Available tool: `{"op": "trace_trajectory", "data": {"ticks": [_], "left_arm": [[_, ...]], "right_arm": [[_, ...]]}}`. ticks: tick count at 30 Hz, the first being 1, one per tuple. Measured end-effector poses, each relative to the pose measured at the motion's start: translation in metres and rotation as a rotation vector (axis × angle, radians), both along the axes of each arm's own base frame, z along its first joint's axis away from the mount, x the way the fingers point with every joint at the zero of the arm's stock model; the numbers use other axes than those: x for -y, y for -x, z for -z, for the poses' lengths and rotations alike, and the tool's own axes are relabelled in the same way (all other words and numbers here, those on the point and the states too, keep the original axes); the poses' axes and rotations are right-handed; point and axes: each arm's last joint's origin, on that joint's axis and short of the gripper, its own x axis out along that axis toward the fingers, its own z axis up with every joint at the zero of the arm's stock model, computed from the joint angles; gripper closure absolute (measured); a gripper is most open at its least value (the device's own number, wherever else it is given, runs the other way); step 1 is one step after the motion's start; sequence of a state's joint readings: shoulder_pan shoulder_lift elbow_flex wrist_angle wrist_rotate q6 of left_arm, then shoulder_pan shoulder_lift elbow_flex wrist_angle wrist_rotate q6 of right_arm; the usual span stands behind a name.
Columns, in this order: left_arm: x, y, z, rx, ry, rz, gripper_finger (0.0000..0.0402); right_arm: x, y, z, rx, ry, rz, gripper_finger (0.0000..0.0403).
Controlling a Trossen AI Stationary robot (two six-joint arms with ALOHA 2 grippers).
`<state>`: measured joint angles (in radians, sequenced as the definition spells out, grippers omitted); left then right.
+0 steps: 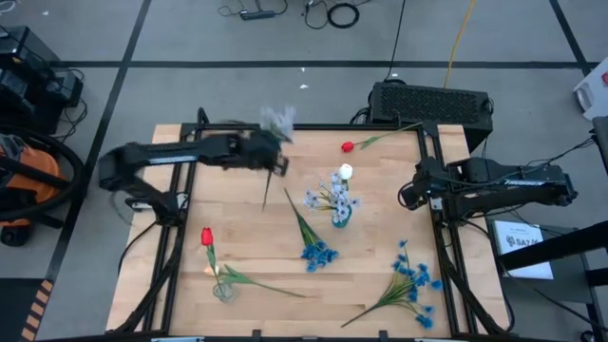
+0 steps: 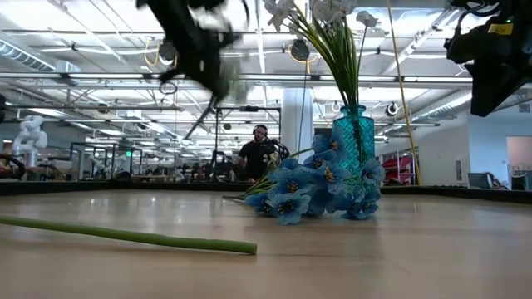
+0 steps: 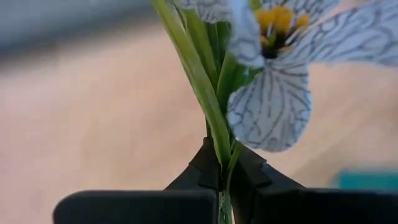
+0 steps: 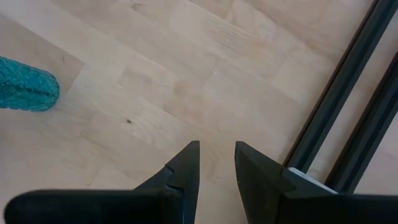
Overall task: Sort flowers into vase by color
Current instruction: Put the white flowers into the blue flower vase
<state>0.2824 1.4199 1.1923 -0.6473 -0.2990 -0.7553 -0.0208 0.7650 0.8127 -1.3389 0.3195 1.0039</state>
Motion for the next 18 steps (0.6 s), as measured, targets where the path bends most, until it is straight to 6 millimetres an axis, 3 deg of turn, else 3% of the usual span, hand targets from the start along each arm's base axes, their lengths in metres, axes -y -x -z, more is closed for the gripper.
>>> {"op": "trace_trajectory", "data": {"ticks": [3, 6, 9, 14, 18], "left_arm": [[0.011, 0.012, -0.037, 0.190, -0.251, 0.108, 0.0389], [0.026, 0.021, -0.052, 0.357, -0.456, 0.212, 0.0389], [0.038, 0.028, -0.036, 0.561, -0.580, 0.243, 0.0390], [0.048, 0.044, 0.024, 0.816, -0.632, 0.286, 0.0390], [0.053, 0.051, 0.043, 0.969, -0.661, 0.332, 0.0390]], "right_arm": [[0.000, -0.001, 0.000, 0.005, 0.001, -0.002, 0.0310], [0.000, -0.001, 0.000, 0.009, 0.009, 0.000, 0.0310], [0.001, -0.002, -0.001, 0.020, 0.022, 0.008, 0.0310], [0.001, -0.003, -0.001, 0.032, 0.024, 0.001, 0.0310], [0.001, -0.003, -0.001, 0.024, 0.032, -0.022, 0.0310]]}}
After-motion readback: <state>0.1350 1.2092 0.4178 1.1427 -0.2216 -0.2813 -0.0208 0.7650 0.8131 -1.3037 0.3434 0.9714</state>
